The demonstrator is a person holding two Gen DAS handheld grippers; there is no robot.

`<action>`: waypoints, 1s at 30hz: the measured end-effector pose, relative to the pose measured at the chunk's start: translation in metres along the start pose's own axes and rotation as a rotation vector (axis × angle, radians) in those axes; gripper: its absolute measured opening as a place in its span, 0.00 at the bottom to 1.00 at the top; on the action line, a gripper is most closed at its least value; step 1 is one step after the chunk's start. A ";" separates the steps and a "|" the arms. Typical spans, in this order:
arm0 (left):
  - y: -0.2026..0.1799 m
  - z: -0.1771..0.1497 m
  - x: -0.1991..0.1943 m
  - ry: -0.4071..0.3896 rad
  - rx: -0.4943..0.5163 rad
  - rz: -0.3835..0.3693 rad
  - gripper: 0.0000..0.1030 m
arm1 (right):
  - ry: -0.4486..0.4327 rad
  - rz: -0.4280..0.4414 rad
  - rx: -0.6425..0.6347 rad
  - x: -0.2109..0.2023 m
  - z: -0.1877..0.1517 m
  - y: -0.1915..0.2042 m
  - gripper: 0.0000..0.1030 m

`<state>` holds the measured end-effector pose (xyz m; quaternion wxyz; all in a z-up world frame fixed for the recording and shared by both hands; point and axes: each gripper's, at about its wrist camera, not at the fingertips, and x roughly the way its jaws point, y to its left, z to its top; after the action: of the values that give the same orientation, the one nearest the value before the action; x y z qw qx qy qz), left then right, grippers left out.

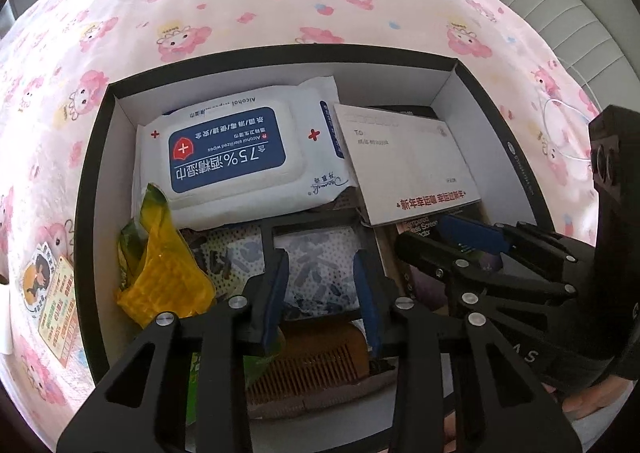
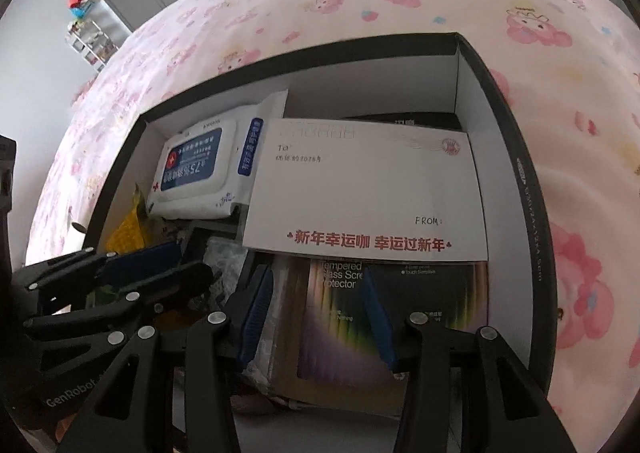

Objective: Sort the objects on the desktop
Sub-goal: 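Withdraw the left tool from the box toward the cartoon sticker sheet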

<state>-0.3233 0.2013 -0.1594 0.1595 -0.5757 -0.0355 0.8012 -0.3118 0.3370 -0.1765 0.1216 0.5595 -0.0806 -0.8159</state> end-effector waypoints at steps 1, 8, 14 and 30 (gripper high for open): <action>-0.001 -0.002 -0.003 -0.003 0.002 -0.004 0.33 | -0.005 0.003 0.002 -0.001 -0.001 0.000 0.41; -0.004 -0.031 -0.045 -0.051 0.019 -0.044 0.34 | -0.141 -0.004 0.093 -0.052 -0.018 0.005 0.41; -0.003 -0.065 -0.099 -0.124 0.033 -0.060 0.35 | -0.260 -0.031 0.086 -0.096 -0.051 0.040 0.41; 0.025 -0.176 -0.213 -0.275 0.038 -0.042 0.41 | -0.307 -0.010 -0.120 -0.158 -0.140 0.149 0.43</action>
<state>-0.1033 0.0927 -0.0303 0.1808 -0.4566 -0.0539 0.8694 -0.1106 0.2404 -0.0465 0.1371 0.4203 -0.0469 -0.8957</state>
